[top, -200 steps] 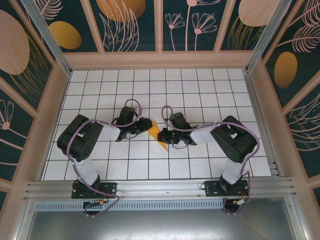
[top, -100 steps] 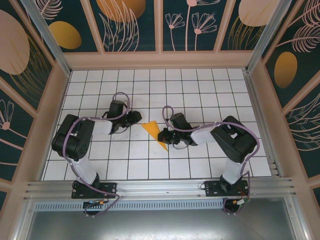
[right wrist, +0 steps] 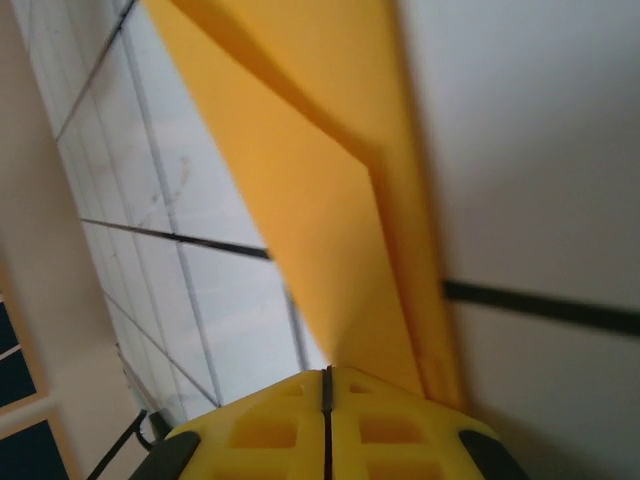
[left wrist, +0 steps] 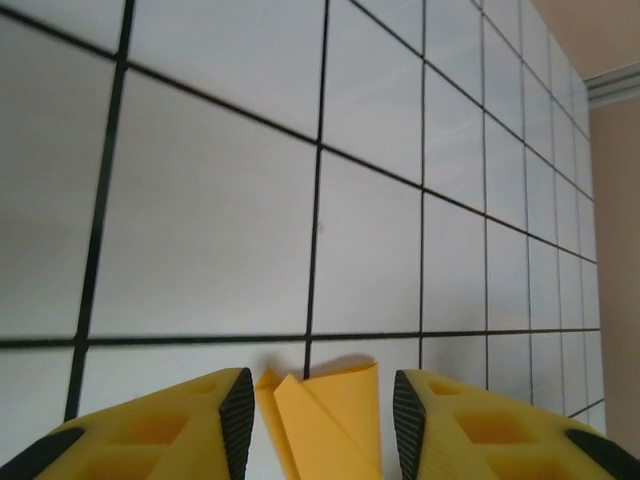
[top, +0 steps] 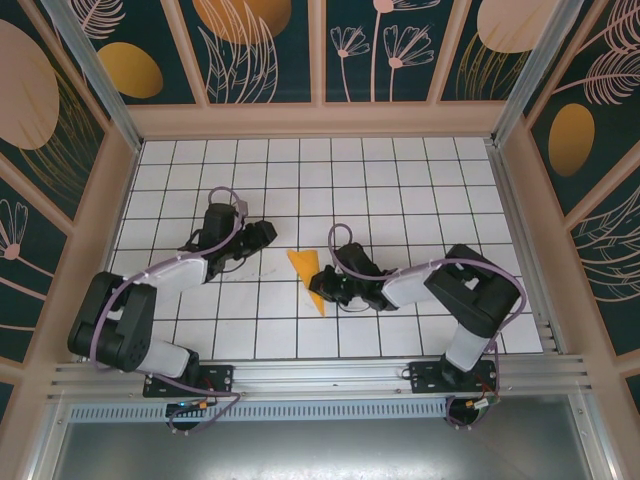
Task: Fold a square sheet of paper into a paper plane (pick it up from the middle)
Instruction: Fold the wing for the fifth time at the center of the table, then turn over a paper plane at the center of the table.
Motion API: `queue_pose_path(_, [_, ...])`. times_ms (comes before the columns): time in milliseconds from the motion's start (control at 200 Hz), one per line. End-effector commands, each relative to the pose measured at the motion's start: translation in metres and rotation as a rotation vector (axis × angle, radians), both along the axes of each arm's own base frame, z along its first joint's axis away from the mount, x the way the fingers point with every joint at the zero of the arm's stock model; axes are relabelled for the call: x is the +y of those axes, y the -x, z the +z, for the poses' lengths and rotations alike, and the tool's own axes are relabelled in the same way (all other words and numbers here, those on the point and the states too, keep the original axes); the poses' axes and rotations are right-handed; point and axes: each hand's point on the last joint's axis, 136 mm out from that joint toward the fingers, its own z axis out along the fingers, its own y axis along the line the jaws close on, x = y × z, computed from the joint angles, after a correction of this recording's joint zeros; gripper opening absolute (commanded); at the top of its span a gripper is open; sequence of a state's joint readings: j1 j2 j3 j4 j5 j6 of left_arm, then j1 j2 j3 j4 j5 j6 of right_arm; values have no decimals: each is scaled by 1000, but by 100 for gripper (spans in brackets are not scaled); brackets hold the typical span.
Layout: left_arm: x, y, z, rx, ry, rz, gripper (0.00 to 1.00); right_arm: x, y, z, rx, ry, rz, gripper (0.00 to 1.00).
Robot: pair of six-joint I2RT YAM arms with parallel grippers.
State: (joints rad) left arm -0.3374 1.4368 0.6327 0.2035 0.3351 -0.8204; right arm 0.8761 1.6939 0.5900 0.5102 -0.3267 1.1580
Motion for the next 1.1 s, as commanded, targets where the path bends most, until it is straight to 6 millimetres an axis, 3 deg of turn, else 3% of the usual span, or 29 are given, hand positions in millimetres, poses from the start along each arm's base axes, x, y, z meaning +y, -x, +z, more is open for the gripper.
queue_pose_path(0, [5, 18, -5, 49, -76, 47, 47, -5, -27, 53, -155, -40, -103, 11])
queue_pose_path(75, [2, 25, -8, 66, -126, 57, 50, -37, -38, 50, -190, 79, -174, 19])
queue_pose_path(210, [-12, 35, -18, 116, -226, 50, 56, -89, -49, 40, -193, 179, -235, 23])
queue_pose_path(360, [-40, 44, -27, 154, -375, 0, 65, -115, -49, 31, -182, 194, -266, 28])
queue_pose_path(590, [-58, 53, -46, 208, -522, -18, 75, -113, -45, 21, -161, 166, -252, 30])
queue_pose_path(736, [-76, 42, -36, 186, -524, -33, 78, -104, -44, 20, -157, 139, -219, 31])
queue_pose_path(756, [-75, 43, -46, 207, -544, -38, 78, -103, -44, 20, -157, 136, -213, 31])
queue_pose_path(921, [-64, 48, -57, 232, -590, -24, 75, -90, -44, 26, -185, 101, -159, 35])
queue_pose_path(1021, [-56, 54, -59, 228, -588, -4, 69, -79, -43, 30, -208, 88, -106, 38])
queue_pose_path(1086, [-55, 51, -43, 188, -554, 17, 65, -71, -41, 31, -219, 84, -68, 38])
queue_pose_path(1096, [-51, 55, -47, 197, -563, 18, 64, -70, -40, 31, -220, 85, -61, 38])
